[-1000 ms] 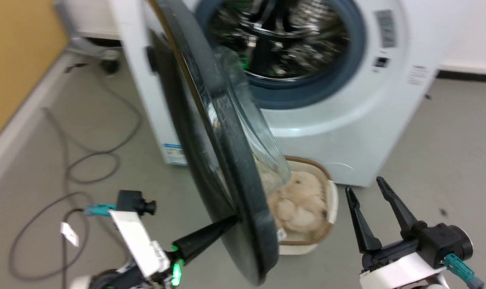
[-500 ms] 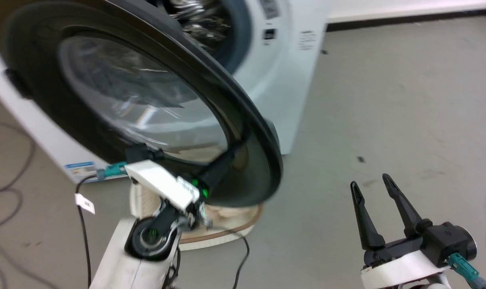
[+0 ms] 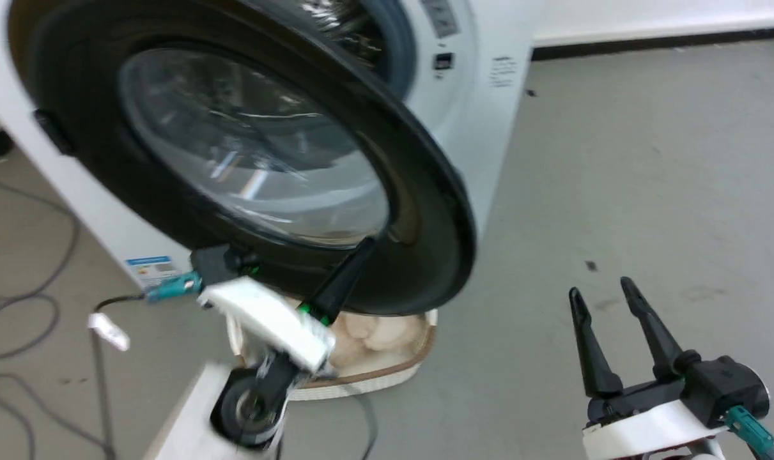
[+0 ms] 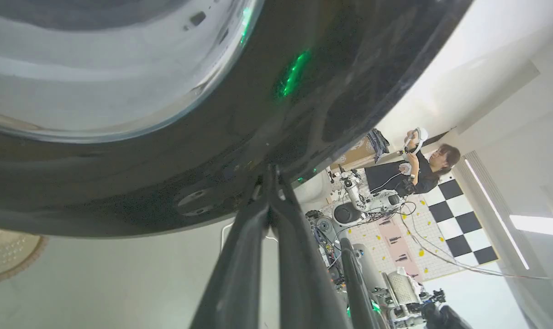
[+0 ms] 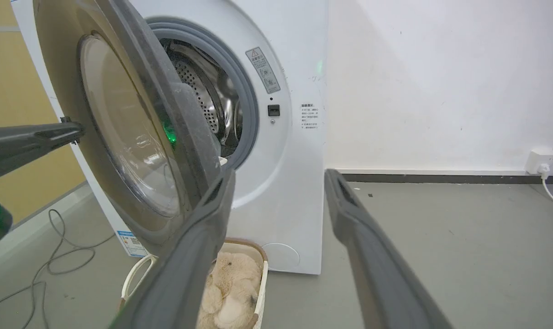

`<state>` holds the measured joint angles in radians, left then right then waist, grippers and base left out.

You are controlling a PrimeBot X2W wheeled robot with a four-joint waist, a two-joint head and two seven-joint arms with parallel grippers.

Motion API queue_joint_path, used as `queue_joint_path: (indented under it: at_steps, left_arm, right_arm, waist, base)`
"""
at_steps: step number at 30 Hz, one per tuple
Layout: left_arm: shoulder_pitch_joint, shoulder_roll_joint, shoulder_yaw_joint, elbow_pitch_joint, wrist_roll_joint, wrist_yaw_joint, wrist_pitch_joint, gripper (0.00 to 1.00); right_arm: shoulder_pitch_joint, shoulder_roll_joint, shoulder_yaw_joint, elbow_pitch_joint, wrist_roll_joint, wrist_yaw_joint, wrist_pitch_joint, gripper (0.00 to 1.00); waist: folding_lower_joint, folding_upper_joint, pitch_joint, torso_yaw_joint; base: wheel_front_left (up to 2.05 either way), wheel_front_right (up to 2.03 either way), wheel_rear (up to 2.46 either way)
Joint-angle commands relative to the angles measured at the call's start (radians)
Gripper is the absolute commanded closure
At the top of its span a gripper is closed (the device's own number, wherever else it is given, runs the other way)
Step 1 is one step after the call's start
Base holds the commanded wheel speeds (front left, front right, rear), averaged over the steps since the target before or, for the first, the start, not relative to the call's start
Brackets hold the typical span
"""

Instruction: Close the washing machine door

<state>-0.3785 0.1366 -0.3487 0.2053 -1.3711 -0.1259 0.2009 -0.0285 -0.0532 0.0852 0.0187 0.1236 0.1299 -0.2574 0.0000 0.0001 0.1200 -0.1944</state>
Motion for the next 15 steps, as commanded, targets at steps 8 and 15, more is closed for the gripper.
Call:
queue_joint_path:
  at_steps: [8,15]
  left_arm:
    - [0.124,0.251,-0.124,-0.095,0.472,-0.001,-0.369,1.0]
    - [0.196,0.278,-0.016,-0.148,0.834,0.188,-0.462,1.0]
  right_arm:
    - [0.018,0.003,0.014,-0.01,-0.019,0.001,-0.004,0.0]
    - [0.017,-0.026,0.071,-0.012,-0.004,0.001,-0.004,0.0]
  waist:
    - [0.0,-0.0001,-0.054,0.137]
    - [0.0,-0.0001,-0.062,0.219]
  base:
    - [0.0,0.0,0.0]
    - [0.0,0.0,0.0]
